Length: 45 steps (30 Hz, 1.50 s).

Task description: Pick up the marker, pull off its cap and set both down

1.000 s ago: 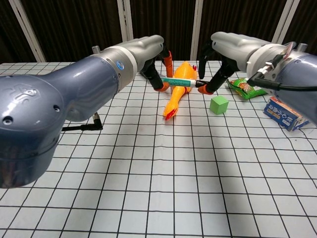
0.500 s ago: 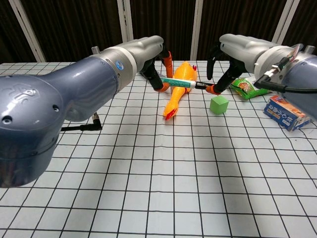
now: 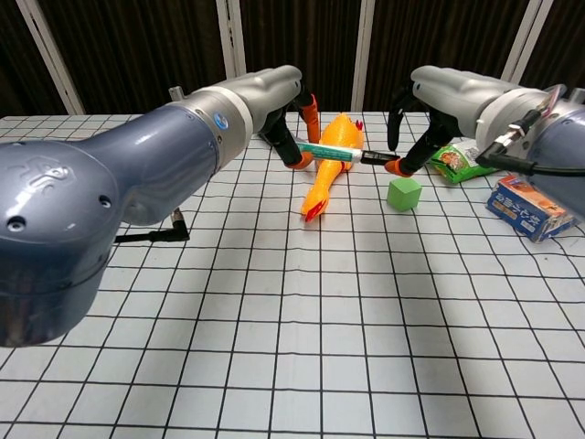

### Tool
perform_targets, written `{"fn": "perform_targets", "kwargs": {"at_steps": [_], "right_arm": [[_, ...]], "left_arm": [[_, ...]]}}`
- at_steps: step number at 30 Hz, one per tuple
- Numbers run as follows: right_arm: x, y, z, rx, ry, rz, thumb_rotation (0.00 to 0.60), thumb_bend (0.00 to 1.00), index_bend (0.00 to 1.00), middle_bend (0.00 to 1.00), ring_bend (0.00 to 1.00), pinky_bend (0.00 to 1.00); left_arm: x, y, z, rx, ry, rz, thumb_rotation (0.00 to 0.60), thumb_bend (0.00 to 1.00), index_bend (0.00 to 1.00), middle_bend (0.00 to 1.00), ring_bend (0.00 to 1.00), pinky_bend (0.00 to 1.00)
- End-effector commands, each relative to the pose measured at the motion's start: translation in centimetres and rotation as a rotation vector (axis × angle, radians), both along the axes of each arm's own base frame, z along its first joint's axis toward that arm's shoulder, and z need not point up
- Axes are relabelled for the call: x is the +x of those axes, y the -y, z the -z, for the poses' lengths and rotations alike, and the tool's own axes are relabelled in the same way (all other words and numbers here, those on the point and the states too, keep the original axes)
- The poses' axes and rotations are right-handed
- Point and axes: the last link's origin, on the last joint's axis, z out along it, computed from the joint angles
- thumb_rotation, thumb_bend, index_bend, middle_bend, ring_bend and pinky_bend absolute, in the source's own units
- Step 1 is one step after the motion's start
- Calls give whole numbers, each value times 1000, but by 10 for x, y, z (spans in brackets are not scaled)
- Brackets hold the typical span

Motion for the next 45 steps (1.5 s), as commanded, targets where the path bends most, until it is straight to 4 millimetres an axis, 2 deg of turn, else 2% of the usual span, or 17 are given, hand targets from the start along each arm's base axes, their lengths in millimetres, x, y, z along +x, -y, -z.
{"fn": "perform_targets", "kwargs": {"at_steps": [1,45], "right_arm": [[0,0,0,-1,-1,0,600,312,569,102,65,0],[2,1,4,16,9,4,600,325,569,101,65,0]], "left_arm": [[0,0,0,0,5,2,600,531,622,185,0,0],[-1,-2,5,-3,36,10,600,532,625,187,0,0]]}}
